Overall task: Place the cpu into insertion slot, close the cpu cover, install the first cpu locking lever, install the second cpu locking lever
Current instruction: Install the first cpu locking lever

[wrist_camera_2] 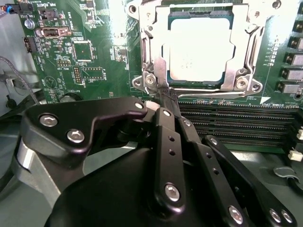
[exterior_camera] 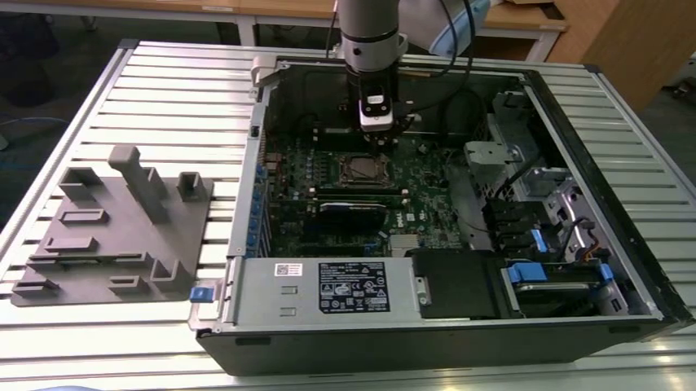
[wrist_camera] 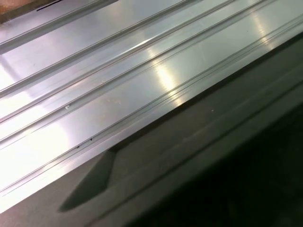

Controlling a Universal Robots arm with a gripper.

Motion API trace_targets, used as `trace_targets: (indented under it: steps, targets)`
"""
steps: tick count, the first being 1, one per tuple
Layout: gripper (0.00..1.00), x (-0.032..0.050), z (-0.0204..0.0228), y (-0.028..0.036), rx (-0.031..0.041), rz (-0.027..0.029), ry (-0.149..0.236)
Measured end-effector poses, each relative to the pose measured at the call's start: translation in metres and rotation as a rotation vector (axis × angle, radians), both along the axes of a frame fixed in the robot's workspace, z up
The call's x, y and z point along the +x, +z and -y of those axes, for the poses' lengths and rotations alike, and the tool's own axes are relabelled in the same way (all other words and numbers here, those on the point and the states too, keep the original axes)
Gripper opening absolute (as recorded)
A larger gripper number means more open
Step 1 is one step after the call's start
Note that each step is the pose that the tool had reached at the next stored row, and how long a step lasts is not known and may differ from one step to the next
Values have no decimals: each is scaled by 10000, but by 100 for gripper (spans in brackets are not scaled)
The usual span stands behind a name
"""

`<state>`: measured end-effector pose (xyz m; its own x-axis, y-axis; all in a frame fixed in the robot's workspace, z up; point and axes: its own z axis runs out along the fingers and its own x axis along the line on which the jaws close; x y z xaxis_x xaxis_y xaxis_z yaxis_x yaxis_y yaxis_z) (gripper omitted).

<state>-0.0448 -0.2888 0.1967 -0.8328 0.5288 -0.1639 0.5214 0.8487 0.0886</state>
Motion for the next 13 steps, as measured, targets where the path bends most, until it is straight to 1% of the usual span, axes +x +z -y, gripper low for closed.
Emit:
trace_targets:
  steps: [3,8,13]
  targets:
    - [11,1,-1,14,2,-9,1]
    - [11,0,4,8,-6,-11,1]
    - [11,0,6,5,5,-4,1]
